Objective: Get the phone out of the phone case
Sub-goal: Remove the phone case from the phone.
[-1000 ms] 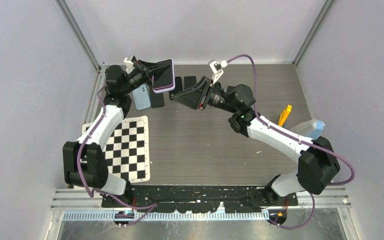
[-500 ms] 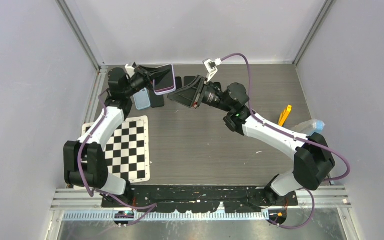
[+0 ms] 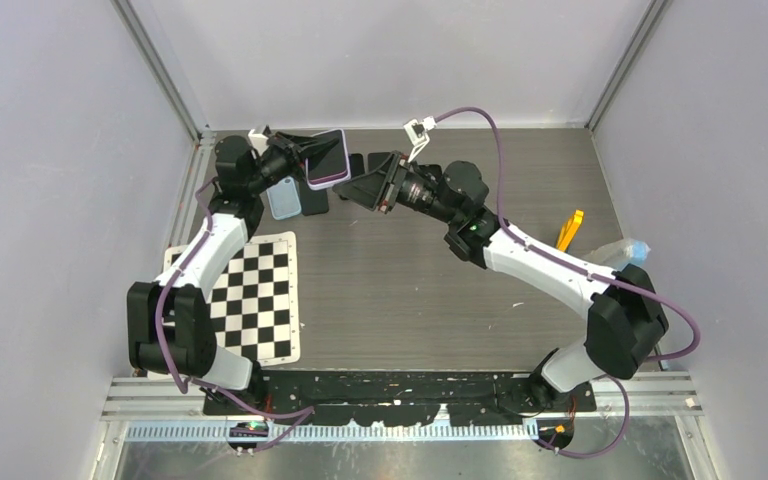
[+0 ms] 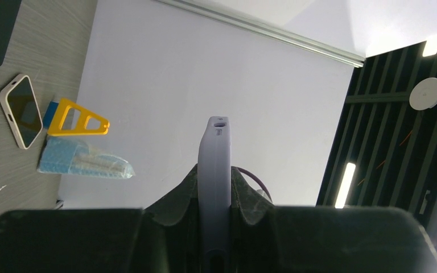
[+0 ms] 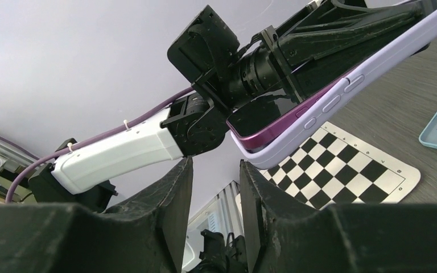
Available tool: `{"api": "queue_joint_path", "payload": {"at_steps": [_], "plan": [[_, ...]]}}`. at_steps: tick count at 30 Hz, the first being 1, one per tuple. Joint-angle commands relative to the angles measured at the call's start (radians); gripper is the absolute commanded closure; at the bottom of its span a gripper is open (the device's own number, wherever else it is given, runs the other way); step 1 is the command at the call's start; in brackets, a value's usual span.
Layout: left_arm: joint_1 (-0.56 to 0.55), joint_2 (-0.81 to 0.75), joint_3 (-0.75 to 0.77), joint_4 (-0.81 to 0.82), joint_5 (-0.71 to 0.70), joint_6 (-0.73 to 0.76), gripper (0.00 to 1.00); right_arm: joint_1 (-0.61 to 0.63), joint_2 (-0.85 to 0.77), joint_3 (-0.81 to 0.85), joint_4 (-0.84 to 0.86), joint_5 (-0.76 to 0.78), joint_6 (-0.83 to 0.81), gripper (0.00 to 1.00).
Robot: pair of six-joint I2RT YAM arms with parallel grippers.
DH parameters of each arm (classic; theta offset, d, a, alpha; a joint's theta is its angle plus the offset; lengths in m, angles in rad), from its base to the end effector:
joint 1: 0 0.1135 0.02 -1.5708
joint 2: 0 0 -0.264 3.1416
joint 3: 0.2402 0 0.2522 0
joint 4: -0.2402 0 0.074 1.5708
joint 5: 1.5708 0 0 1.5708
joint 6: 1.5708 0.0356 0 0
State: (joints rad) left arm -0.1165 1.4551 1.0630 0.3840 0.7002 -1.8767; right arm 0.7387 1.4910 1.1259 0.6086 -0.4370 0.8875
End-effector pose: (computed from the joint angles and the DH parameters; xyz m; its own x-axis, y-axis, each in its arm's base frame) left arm 0.3351 -0.0623 0.3368 -0.6926 -0.6531 0.3061 -0.2272 -0.2053 -0.9520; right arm 0.2503 0.2484 0.3709 -0.5960 0.4075 -0.6919 -0.7151 0.1224 0.6882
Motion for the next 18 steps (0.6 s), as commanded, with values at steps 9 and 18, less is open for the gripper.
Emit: {"api": "queue_joint_path", "payload": {"at_steps": [9, 18], "plan": [[0.003, -0.039, 0.015, 0.072, 0.024, -0.009, 1.00, 0.005, 0.026, 0.042, 0.115, -0.037, 0.027, 0.75], [0.002, -0.046, 0.007, 0.082, 0.031, -0.028, 1.00, 0.003, 0.038, 0.067, 0.069, -0.002, 0.032, 0.75]]}}
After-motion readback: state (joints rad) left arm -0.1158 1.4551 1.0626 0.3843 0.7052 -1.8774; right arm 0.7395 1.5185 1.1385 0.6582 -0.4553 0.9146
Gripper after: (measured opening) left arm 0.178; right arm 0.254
